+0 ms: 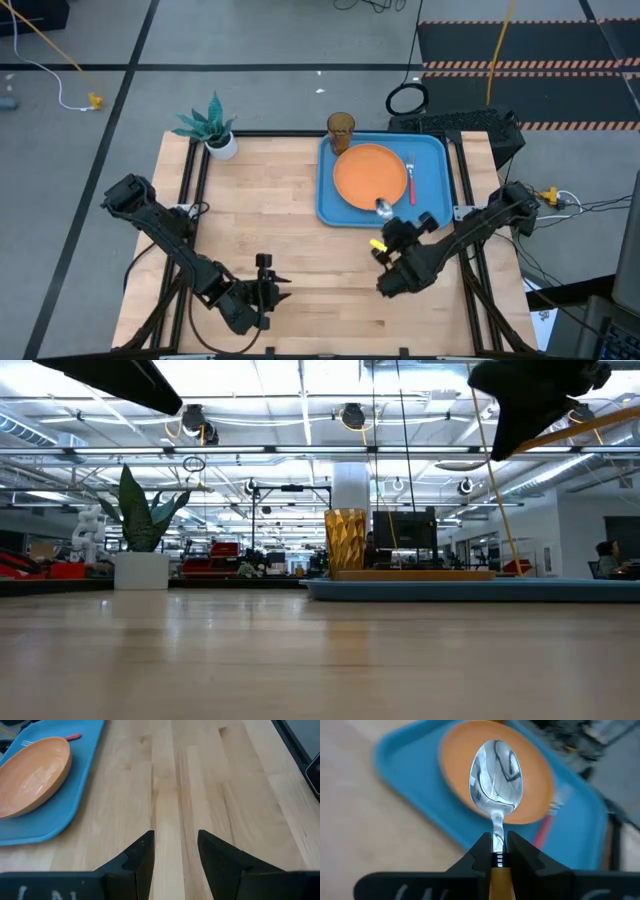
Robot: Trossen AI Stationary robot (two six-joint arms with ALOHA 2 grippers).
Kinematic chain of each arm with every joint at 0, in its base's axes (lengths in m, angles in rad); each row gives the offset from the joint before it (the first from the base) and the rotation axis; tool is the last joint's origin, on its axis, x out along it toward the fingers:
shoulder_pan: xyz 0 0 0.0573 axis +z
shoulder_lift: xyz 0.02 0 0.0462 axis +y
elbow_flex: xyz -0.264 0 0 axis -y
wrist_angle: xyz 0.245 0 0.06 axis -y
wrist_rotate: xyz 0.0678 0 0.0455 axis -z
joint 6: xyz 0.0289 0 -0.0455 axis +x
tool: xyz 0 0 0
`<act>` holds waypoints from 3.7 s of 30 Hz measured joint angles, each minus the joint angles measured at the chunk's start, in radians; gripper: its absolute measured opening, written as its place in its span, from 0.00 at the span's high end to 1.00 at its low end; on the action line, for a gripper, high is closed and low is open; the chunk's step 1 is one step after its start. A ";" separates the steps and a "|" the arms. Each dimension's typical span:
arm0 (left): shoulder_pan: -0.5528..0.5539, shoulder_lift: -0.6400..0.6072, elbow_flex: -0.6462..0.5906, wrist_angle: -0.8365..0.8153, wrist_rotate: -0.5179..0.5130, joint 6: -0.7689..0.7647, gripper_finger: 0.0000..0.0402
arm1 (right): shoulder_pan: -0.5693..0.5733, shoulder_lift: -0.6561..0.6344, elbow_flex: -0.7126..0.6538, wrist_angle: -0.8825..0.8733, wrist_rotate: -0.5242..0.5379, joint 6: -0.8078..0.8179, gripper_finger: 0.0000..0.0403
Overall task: Pick and place plate/cup/fork/spoon on tray
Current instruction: Put the yellow spoon on the blue serving tray to the right of the red fork
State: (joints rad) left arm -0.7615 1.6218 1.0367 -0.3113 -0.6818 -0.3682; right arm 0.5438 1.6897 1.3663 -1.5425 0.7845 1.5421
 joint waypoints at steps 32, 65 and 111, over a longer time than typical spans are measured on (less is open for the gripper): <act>0.162 0.000 0.000 0.046 -0.023 0.144 0.62 | -0.606 -0.539 -0.732 0.472 0.104 -0.175 0.92; 0.172 0.000 0.000 0.099 0.011 0.216 0.62 | -1.114 -0.569 -1.026 1.228 -0.137 -0.743 0.91; 0.189 0.000 0.001 0.216 0.054 0.228 0.62 | -0.847 -0.869 -0.960 0.843 -0.517 -0.713 0.89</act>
State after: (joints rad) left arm -0.5724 1.6215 1.0374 -0.0955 -0.6281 -0.1400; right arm -0.3031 0.8208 0.4065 -0.6999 0.2674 0.8291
